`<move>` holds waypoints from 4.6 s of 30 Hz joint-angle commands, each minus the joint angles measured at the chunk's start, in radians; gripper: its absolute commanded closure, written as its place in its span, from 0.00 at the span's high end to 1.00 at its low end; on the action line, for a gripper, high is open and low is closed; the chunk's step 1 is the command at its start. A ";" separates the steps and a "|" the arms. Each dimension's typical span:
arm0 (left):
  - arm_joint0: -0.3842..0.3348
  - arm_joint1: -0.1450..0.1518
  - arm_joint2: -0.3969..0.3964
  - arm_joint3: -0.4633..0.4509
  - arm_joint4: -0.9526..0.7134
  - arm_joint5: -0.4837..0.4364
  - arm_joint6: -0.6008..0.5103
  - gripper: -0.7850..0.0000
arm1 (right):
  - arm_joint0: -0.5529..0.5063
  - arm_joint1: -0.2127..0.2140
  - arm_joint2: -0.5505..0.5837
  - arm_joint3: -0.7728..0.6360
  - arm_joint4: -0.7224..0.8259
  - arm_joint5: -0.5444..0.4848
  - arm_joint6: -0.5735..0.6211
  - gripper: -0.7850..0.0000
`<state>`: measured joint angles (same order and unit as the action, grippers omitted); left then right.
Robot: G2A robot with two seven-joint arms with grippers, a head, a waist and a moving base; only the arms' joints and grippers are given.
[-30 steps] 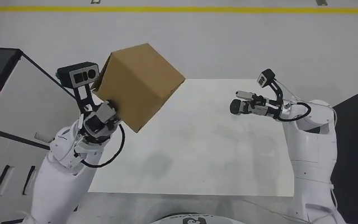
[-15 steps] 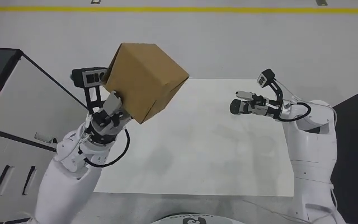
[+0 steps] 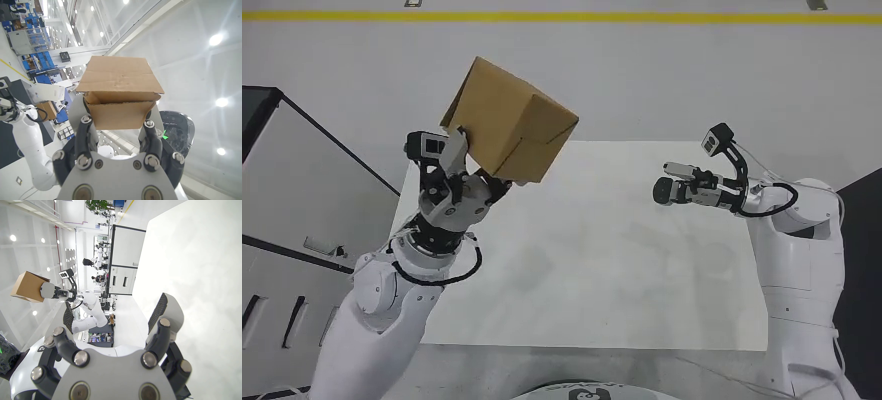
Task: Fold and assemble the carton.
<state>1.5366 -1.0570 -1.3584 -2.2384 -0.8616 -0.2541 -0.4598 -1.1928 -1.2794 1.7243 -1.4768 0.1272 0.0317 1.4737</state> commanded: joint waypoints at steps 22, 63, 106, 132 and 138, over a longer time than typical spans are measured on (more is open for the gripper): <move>0.069 -0.048 0.024 -0.112 -0.797 0.175 0.145 0.00 | 0.000 0.000 0.000 0.000 0.000 0.000 0.000 1.00; -0.122 -0.013 -0.115 -0.080 0.774 -0.263 -0.353 0.00 | 0.000 0.000 0.000 0.000 0.000 0.000 0.000 1.00; -0.391 -0.024 -0.173 -0.077 1.581 -0.758 -0.017 0.00 | 0.000 0.000 0.000 0.000 0.000 0.000 0.000 1.00; -0.574 0.054 -0.055 -0.085 2.538 -0.739 0.667 0.00 | 0.000 0.000 0.000 0.000 0.000 0.000 0.000 1.00; -0.570 0.057 -0.058 -0.106 2.596 -0.723 0.652 0.00 | 0.000 0.000 0.000 0.000 0.000 0.000 0.000 1.00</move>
<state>0.9651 -1.0019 -1.4145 -2.3307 1.6871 -0.9874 0.2009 -1.1928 -1.2794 1.7243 -1.4768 0.1272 0.0317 1.4737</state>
